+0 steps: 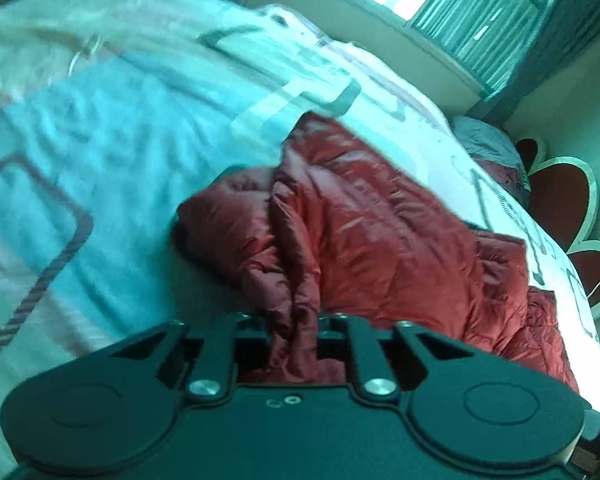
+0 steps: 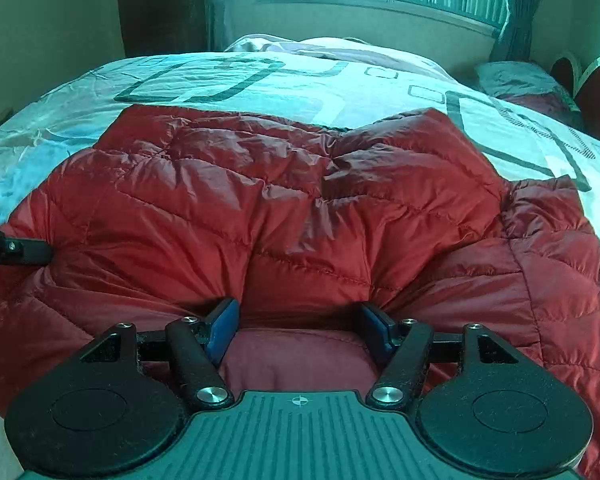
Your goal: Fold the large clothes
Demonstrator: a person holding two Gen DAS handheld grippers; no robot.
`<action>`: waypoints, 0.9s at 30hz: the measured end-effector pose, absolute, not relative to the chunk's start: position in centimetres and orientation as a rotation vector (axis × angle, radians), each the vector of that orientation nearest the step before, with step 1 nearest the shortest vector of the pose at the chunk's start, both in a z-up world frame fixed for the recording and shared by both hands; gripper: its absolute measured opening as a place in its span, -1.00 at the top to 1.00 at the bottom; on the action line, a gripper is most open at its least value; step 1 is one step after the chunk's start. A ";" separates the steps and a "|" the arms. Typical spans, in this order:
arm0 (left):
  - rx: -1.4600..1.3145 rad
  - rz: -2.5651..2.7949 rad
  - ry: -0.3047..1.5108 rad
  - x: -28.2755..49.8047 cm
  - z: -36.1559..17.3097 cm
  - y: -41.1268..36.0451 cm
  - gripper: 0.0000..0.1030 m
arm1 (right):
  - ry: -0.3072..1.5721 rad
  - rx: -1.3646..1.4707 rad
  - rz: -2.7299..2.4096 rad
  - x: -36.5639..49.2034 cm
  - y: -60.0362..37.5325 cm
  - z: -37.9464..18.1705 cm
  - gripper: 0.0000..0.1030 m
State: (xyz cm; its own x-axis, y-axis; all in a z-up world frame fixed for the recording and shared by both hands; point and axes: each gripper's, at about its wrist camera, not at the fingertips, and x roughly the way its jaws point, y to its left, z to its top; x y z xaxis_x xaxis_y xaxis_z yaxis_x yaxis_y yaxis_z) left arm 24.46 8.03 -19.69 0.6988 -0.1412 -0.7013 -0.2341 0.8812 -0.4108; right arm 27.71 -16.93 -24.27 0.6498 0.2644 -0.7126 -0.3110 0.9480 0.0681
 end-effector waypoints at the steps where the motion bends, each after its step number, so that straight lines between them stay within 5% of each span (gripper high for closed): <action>1: -0.510 0.051 0.788 24.3 -19.1 7.8 0.77 | 0.803 -0.056 0.329 27.6 -17.1 -24.2 -0.28; 13: -0.242 -0.249 0.597 24.4 -8.8 -4.2 0.79 | 0.798 0.089 0.365 28.0 -21.2 -21.5 -0.28; 27: -0.056 -0.527 0.695 25.2 -13.3 -21.0 0.80 | 0.758 0.194 0.052 19.5 -39.9 -19.1 -0.28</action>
